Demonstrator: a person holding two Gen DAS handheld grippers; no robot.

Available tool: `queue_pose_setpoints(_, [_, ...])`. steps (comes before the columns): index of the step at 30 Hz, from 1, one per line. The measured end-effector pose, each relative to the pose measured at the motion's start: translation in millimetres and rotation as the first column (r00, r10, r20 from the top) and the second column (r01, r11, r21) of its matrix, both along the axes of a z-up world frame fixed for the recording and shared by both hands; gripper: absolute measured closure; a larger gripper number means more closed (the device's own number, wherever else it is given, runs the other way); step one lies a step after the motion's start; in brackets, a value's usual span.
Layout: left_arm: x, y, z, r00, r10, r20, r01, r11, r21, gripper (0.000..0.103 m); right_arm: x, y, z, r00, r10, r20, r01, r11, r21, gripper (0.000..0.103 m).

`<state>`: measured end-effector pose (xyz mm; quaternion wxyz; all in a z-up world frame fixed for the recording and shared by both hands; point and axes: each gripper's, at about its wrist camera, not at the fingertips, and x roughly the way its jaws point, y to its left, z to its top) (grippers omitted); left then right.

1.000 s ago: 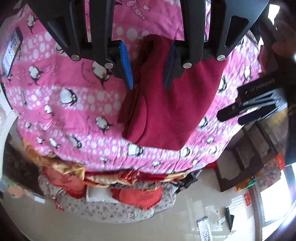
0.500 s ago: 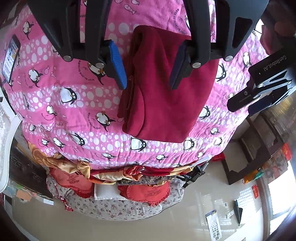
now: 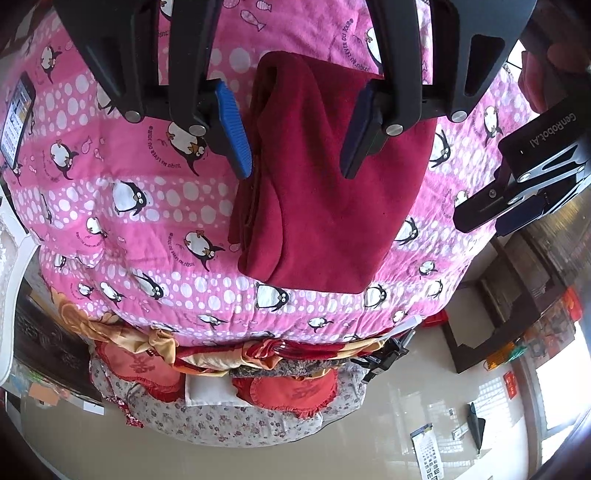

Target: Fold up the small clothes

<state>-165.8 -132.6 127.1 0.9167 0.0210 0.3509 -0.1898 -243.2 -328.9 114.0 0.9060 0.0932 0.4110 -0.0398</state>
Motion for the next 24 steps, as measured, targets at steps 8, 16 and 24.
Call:
queue_pose_setpoints(8, [2,-4,-3,1.0,-0.009,-0.001,0.009,1.0,0.015,0.021,1,-3,-2,1.0,-0.003,0.001,0.003,1.0,0.012,0.074])
queue_pose_setpoints(16, [4,-9,-3,1.0,-0.026,0.004,0.026,0.999,0.033,0.021,4,-3,-7,1.0,0.0,-0.02,0.001,1.0,0.015,0.074])
queue_pose_setpoints(24, [6,-11,-5,1.0,-0.028,0.001,0.028,0.999,0.033,0.021,7,-5,-8,1.0,-0.01,-0.024,0.01,1.0,0.025,0.074])
